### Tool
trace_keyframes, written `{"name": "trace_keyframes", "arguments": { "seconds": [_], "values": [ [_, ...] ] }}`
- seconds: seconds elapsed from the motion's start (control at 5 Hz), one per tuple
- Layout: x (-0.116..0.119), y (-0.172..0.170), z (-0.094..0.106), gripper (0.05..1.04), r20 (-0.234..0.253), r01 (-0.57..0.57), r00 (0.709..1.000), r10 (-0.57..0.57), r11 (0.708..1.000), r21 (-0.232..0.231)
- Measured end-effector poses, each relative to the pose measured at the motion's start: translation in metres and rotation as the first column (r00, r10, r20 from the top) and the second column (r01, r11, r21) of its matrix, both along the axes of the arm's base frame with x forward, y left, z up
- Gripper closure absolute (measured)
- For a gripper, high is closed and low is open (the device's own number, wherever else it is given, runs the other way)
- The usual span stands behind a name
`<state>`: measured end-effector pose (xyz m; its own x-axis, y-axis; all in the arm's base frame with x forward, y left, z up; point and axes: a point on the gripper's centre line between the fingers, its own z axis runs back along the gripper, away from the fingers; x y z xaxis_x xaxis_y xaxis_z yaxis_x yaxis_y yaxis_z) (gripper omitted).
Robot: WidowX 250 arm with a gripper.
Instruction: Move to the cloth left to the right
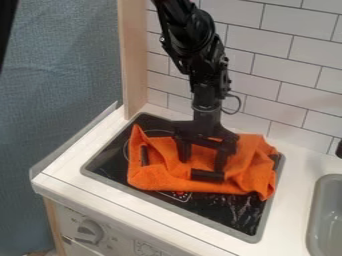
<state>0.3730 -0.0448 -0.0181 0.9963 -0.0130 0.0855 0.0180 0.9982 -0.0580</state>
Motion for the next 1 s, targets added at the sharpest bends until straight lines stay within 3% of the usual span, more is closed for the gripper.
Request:
{"name": "trace_keyframes", "arguments": {
  "seconds": [0.2, 0.4, 0.8, 1.0],
  "values": [
    [-0.014, 0.000, -0.002, 0.085, -0.049, 0.076, 0.996, -0.076, 0.997, -0.001],
    [-0.022, 0.000, 0.008, 0.085, -0.055, 0.114, 0.992, -0.114, 0.993, -0.014],
    [-0.006, 0.007, 0.039, 0.085, 0.106, 0.004, 0.994, -0.007, 1.000, 0.028],
    [0.001, 0.007, 0.064, 0.085, 0.196, -0.039, 0.980, 0.036, 0.999, 0.014]
  ]
}}
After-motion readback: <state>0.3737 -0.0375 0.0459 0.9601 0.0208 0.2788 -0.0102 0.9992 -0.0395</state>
